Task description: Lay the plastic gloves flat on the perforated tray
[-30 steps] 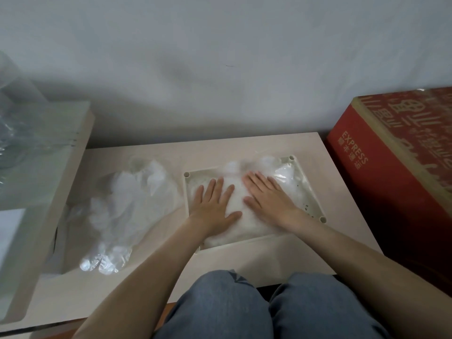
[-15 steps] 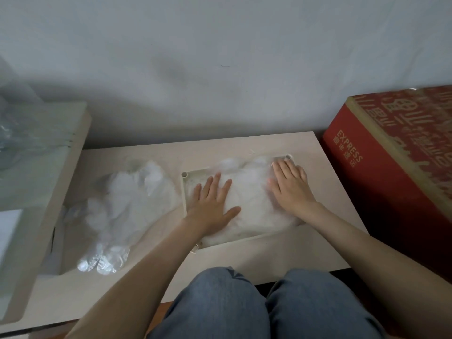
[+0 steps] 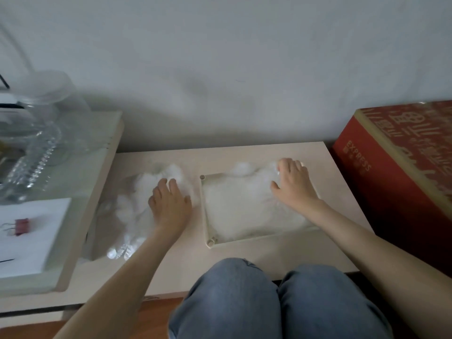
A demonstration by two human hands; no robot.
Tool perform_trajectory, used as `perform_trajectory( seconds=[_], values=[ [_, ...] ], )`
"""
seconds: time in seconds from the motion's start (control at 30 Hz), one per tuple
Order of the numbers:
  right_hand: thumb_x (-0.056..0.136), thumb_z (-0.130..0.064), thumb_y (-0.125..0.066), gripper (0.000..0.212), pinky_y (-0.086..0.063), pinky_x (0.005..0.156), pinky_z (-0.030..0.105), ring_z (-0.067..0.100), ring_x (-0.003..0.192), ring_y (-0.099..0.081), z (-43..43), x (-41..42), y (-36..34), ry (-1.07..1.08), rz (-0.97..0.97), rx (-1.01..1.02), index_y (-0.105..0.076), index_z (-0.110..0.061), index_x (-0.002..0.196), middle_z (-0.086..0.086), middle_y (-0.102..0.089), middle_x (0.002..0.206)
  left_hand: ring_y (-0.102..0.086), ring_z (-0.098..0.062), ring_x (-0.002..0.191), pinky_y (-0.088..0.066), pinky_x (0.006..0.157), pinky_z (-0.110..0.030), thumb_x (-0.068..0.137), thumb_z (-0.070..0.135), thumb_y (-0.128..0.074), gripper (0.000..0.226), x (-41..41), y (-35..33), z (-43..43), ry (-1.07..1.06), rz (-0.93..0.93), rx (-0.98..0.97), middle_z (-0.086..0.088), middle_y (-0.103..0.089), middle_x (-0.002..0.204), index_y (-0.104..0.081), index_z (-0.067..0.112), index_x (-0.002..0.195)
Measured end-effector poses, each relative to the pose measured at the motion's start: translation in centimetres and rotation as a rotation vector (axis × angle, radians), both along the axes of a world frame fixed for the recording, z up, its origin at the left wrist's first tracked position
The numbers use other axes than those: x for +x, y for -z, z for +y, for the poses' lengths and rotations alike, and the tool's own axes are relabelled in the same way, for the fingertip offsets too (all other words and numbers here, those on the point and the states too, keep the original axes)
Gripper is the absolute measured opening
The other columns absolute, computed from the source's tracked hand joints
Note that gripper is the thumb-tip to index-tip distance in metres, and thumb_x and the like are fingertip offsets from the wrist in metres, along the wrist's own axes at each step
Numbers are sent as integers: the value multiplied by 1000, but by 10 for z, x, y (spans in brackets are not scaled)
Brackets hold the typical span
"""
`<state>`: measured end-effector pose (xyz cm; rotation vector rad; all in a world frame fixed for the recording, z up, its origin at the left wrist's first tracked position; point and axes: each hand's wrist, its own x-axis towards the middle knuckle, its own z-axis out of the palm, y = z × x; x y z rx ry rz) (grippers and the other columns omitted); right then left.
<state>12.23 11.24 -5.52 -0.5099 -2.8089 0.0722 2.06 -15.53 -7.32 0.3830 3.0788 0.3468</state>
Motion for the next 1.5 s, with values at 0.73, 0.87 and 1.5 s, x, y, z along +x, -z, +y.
perform_trajectory(
  seconds=[0.73,0.87,1.5],
  values=[
    [83,-54,4,78,11,115,34,16,148,8,2,-6,38,-242,-428,-74,-3,-21,154,-1,4,162,20,-25,146,10,116,-46,87,73,-27,86,2,33,76,775,-53,-304,-6,25,157,9,32,152],
    [92,-48,-1,68,11,116,35,14,148,10,16,-19,40,-141,-398,-56,-4,-20,154,-2,4,162,21,-26,145,10,116,-49,84,76,-27,89,-1,36,77,763,-71,-316,-6,27,157,12,33,151],
    [79,-30,-45,40,-27,82,34,25,96,-49,-2,-42,25,-235,26,-39,-50,-15,116,5,-58,109,-14,-30,144,-6,118,-41,94,45,-51,54,-43,-7,116,458,72,71,-13,-8,159,-40,16,139]
  ],
)
